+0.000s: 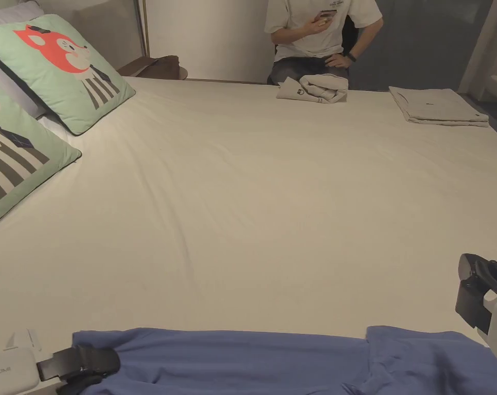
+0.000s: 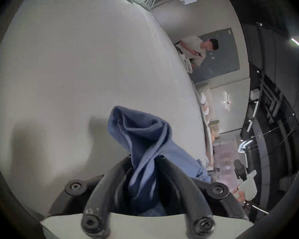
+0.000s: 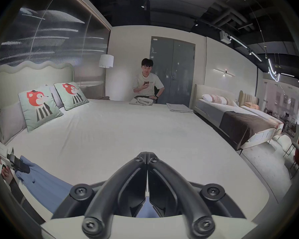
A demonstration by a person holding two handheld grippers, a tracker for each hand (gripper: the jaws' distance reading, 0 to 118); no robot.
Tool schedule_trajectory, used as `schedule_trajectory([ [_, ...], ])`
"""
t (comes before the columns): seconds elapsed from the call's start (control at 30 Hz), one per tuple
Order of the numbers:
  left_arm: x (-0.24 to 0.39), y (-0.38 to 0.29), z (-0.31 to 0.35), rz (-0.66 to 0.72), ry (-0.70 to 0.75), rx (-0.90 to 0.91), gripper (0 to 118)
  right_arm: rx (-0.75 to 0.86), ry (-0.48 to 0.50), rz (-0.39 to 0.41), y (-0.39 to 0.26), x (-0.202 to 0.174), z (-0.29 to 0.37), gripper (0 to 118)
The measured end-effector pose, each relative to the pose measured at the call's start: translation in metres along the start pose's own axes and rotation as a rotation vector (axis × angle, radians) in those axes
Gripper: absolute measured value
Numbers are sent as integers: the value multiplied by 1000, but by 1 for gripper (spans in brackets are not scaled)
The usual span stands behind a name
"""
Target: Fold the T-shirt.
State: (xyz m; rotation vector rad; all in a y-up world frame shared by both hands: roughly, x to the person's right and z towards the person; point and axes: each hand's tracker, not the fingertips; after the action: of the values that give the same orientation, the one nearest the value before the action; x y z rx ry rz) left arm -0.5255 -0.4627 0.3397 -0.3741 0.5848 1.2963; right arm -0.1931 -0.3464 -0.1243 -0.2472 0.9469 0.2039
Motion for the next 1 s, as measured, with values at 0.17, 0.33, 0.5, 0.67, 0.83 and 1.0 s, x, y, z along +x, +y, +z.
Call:
schedule_trajectory([
  [0.17, 16, -3, 3, -45, -10, 14, 3, -4, 26, -23, -1, -6, 0, 0],
  [0.33, 59, -4, -15, -177, -119, -40, 3, 9, 49, -34, -1, -4, -1, 0],
  [0.5, 122, -35, -67, -264, -163, -129, 3, 22, 54, -73, -3, 8, 8, 0],
  [0.67, 149, -69, -140, -319, -56, -222, 3, 25, 32, -105, -6, 26, 22, 0],
  [0.83, 166, -111, -192, -316, 42, -245, 3, 29, 0, -132, -15, 53, 25, 0],
  [1.0, 167, -121, -194, -256, 17, -247, 46, 30, -28, -158, -24, 72, 24, 0],
])
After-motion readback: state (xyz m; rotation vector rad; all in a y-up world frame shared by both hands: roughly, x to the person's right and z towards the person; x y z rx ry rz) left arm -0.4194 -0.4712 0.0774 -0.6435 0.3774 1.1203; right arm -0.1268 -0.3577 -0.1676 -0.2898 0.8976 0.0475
